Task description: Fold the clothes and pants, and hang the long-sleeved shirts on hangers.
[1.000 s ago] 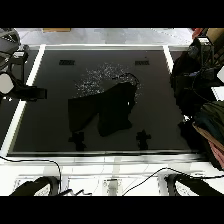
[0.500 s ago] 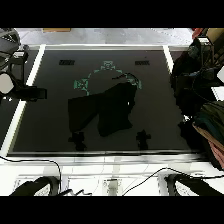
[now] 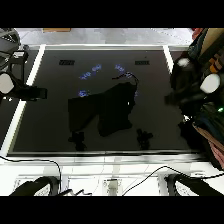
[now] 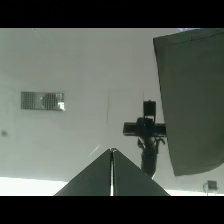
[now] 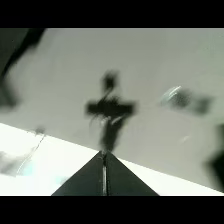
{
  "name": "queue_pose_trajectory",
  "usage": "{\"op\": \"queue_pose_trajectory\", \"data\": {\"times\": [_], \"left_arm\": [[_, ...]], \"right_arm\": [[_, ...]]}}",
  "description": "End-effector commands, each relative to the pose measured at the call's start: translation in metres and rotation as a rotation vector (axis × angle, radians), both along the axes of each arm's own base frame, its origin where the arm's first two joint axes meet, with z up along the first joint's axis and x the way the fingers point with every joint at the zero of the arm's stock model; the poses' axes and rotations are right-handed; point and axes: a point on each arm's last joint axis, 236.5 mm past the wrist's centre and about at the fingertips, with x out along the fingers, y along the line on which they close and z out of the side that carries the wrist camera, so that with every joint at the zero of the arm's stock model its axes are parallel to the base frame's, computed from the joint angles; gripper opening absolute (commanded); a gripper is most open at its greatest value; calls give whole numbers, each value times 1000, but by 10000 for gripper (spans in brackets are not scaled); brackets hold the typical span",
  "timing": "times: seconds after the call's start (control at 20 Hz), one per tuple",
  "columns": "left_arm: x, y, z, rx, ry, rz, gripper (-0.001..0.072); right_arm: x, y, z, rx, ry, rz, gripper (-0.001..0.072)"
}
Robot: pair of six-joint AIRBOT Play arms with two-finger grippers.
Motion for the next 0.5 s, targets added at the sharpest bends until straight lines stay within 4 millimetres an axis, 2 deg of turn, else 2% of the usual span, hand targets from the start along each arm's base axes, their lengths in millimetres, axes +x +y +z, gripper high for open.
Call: {"op": "queue_pose_trajectory", "data": {"times": [0.0, 0.05, 0.1, 0.15, 0.2, 0.25, 0.3, 0.45], "left_arm": [[8, -2, -2, -3, -15, -6, 8], [9, -2, -5, -2, -6, -6, 7], [10, -2, -9, -1, 4, -6, 8], [11, -2, -12, -1, 13, -6, 14], [13, -4, -17, -6, 24, -7, 41], [14, -6, -21, -16, 36, -10, 117], [15, -8, -25, -22, 45, -12, 190], [17, -19, -38, -66, 79, -21, 211]], "right_arm": [[-59, 90, -64, 386, 159, 182, 21], [-61, 114, -69, 531, 162, 114, 21], [-55, 127, -72, 632, 149, 25, 22], [-46, 132, -76, 700, 128, -67, 85], [-40, 132, -83, 724, 115, -132, 310], [-38, 133, -89, 727, 114, -157, 473], [-40, 138, -95, 722, 129, -165, 472], [-32, 159, -112, 720, 130, -199, 452]]}}
